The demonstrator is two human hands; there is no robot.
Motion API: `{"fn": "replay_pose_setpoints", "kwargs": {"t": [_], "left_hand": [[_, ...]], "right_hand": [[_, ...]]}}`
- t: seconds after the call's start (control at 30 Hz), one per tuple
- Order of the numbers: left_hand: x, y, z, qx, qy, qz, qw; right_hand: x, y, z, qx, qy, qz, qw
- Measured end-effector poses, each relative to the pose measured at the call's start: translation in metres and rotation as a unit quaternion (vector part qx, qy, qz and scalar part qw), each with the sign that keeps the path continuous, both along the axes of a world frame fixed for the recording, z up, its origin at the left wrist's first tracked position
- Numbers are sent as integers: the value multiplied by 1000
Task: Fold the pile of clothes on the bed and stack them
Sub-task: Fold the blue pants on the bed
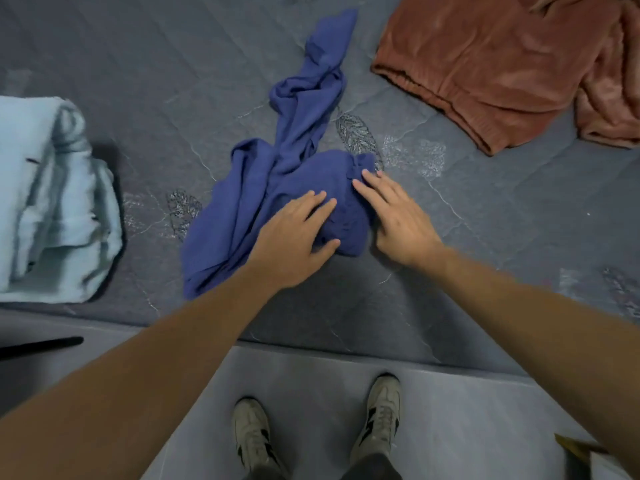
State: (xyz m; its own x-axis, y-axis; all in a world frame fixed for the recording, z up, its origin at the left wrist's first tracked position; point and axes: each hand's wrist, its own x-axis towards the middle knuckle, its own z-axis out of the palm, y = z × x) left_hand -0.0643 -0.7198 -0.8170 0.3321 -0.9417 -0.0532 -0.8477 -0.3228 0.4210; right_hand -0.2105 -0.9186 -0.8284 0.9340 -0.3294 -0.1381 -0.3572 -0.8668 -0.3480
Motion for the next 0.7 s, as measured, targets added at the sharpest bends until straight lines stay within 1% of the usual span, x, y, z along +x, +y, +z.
{"fn": "replay_pose_setpoints", "kwargs": {"t": [0.1,0.23,0.37,0.43,0.5,0.6,0.7], "left_hand": [[-18,-12,-18,23,10,-6,1000],[-24,-27,-35,43,-16,21,999],[-20,-38,-35,39,-27,43,998],[-18,-38,-32,22,-9,54,998],[-17,-36,-27,0,11,69,998],[-11,-34,-15,-28,30,84,996],[-4,-36,5,-54,39,80,995]], "right_hand": [[26,-29,1,40,-28,-21,999],[56,-57,-4,77,-4,3,997],[67,-73,-8,59,-34,20,997],[67,-76,-8,56,-43,15,997],[66,-79,-5,74,-45,-11,996],[62,-80,3,140,-41,-72,987],[55,-80,15,204,-45,-110,972]]}}
